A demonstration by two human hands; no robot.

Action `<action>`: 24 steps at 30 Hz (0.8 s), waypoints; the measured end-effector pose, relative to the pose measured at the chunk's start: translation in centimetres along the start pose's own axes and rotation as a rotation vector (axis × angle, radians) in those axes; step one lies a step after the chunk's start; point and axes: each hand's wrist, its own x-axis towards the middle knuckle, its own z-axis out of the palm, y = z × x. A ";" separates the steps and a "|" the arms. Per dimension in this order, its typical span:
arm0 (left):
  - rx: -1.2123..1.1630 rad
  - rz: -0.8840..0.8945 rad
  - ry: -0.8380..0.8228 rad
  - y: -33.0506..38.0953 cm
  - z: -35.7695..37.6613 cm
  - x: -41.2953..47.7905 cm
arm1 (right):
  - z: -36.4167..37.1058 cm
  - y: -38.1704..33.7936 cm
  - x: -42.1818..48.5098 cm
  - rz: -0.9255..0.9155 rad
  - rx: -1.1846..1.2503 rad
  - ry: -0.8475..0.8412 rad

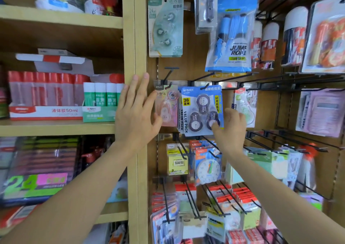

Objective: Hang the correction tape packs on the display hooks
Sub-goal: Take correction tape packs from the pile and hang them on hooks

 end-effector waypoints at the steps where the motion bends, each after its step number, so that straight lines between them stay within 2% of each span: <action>1: -0.005 -0.004 -0.012 0.0 -0.1 0.0 | -0.3 -0.5 -1.0 -0.069 -0.006 -0.011; 5: -0.091 -0.016 -0.061 0.6 -0.3 -2.1 | -2.1 -2.1 -5.1 -0.238 0.078 -0.194; 8: -0.240 -0.047 -0.077 1.9 -0.7 -5.6 | -3.5 -1.8 -8.0 -0.239 0.130 -0.312; 12: -0.425 0.002 -0.085 3.5 -2.1 -11.1 | -4.8 0.0 -12.6 -0.177 0.101 -0.490; 14: -0.483 0.043 -0.192 4.3 -2.9 -14.3 | -5.3 1.1 -14.9 -0.147 0.066 -0.572; 17: -0.515 0.027 -0.443 5.4 -4.0 -19.8 | -5.9 2.9 -18.5 -0.144 -0.041 -0.683; 20: -0.530 -0.051 -0.669 6.1 -5.1 -25.5 | -6.1 5.2 -22.4 -0.100 -0.163 -0.805; 24: -0.579 -0.244 -0.931 7.0 -6.4 -34.1 | -6.1 8.2 -28.3 -0.006 -0.269 -0.931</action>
